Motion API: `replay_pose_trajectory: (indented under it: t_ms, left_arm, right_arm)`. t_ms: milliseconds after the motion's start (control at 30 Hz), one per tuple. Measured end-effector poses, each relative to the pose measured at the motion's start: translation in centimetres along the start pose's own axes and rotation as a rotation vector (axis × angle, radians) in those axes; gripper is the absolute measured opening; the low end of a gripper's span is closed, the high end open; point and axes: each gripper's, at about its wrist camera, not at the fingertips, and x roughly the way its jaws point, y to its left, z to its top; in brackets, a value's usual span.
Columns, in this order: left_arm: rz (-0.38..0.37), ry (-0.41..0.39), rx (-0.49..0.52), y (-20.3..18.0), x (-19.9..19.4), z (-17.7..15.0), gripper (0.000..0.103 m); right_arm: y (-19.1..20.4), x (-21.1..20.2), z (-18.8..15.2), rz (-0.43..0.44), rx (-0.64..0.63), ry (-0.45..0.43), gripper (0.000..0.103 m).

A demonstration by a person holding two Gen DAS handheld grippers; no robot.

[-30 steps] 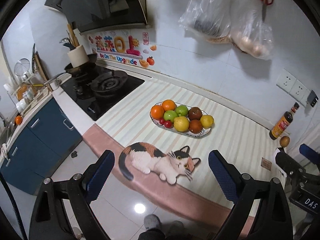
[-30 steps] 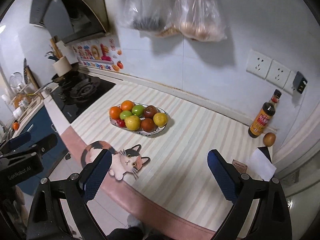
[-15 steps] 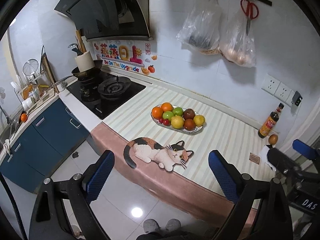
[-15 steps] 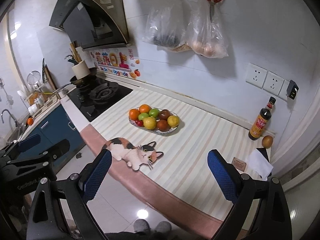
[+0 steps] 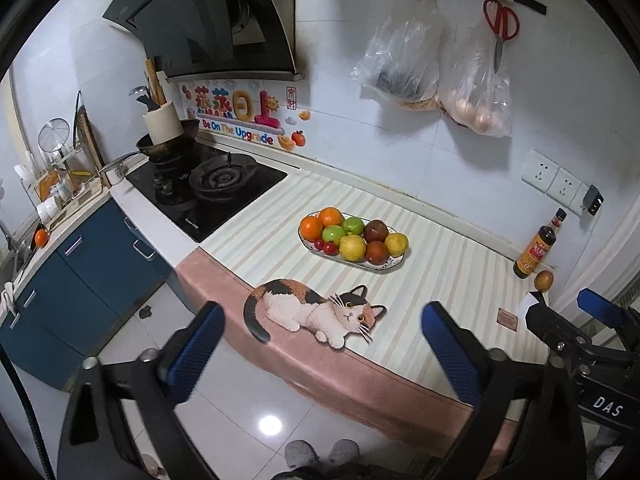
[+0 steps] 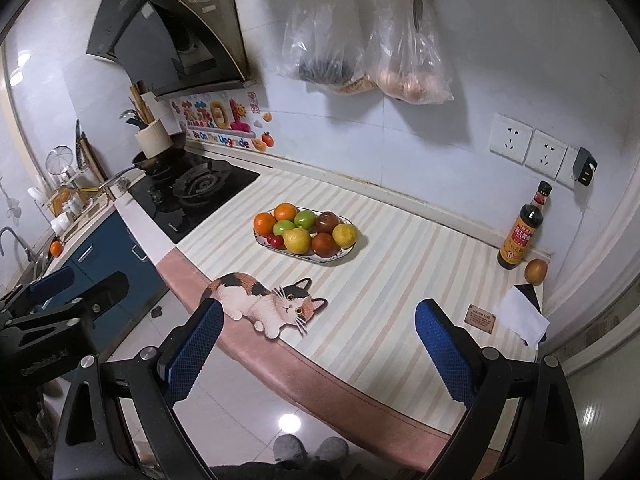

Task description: Organize fruits

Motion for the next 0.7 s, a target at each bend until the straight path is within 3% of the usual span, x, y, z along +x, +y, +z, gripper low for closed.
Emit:
replay_pose_trajectory:
  t_ms: [200,700]
  left_arm:
    - [0.050,0.025,0.028,0.0,3.5,1.9,0.103]
    - [0.079,0.163,0.023,0.8,13.5,5.2,0.103]
  right_arm:
    - [-0.9,4.3,2.3,-0.024,0.016,0.043,0.099]
    - [-1.4,14.5,6.7,-0.054,0.013,0.162,0.099]
